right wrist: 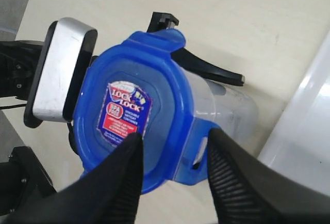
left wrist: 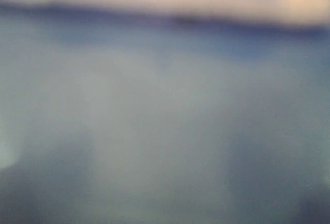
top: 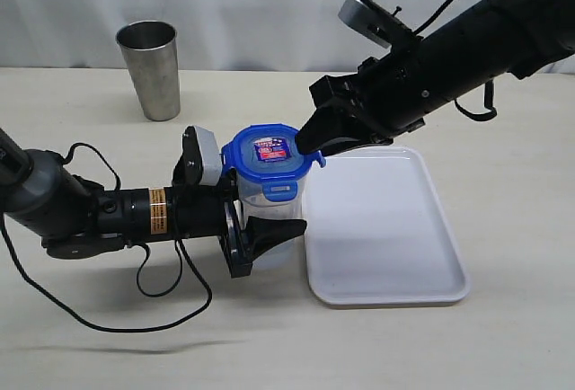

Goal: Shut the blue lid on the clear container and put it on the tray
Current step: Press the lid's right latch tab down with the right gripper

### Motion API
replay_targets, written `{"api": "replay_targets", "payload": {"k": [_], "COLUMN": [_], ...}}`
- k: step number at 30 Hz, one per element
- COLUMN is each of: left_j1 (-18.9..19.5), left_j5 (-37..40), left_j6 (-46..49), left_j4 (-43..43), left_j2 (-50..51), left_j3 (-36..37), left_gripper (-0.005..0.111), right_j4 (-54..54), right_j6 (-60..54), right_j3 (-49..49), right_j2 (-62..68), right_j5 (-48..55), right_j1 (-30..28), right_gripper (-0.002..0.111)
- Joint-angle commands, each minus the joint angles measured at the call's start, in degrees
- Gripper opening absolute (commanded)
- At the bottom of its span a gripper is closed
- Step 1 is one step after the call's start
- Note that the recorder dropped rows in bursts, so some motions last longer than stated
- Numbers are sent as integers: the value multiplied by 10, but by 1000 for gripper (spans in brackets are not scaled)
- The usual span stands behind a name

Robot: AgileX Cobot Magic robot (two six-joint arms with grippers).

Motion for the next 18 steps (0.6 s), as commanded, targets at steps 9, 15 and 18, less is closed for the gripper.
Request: {"api": "replay_targets", "payload": {"k": [9,15,18], "left_j1": [-1,-1,-1], "left_j5": [-8,-8,-8], "left_j6": [-2,-2,-2], "left_j4": [-2,-3,-3], "left_j2": [-1,-1,-1], "left_j3": [-3,-3,-3], "left_gripper": [0,0,0], "right_j4": [22,38,73], "right_j6": [-13,-38,-60], "right_j3": [-2,10,19], "right_j2": [22,33,48], "right_j5": [1,8,24], "right_j1": [0,0,0], "right_gripper": [38,25,25]}}
